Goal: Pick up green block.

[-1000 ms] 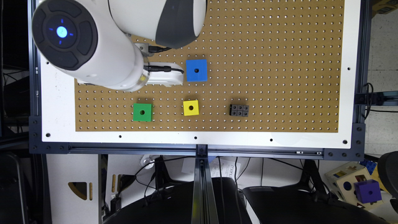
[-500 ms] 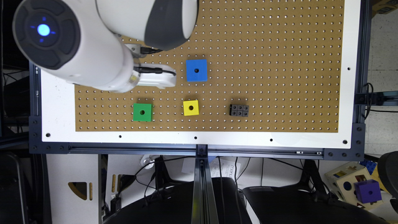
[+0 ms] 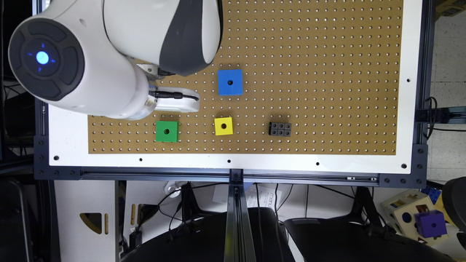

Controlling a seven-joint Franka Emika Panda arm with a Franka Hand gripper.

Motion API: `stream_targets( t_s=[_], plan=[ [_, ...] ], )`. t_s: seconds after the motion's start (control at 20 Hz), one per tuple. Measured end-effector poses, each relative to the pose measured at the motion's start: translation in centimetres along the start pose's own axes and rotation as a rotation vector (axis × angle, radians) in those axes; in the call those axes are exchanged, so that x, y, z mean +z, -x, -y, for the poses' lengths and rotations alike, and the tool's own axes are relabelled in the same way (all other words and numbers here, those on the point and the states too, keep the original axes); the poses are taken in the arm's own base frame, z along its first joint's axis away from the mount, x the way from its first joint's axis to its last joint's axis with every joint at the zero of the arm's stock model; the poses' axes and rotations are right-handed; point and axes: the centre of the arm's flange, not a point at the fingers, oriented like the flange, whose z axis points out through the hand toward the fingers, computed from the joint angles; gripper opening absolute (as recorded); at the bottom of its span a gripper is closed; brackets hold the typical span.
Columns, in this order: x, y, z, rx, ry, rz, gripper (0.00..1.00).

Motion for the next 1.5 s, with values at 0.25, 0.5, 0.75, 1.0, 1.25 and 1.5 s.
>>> stream_targets(
  t_s=[0.25,0.5,0.75,1.0,1.25,1.5],
  plan=[
    [0.9,-1.1,0.4,0.003,-0.001,0.000,1.00],
    [5.2,-1.1,0.3,0.004,0.006,0.014,1.00],
    [5.8,-1.6,0.5,0.005,0.002,0.009,1.00],
    [5.6,-2.2,0.8,0.006,-0.003,0.000,1.00],
    [10.5,-2.6,1.0,0.006,-0.002,0.007,1.00],
    [10.9,-3.7,1.6,0.007,-0.005,0.003,1.00]
  ],
)
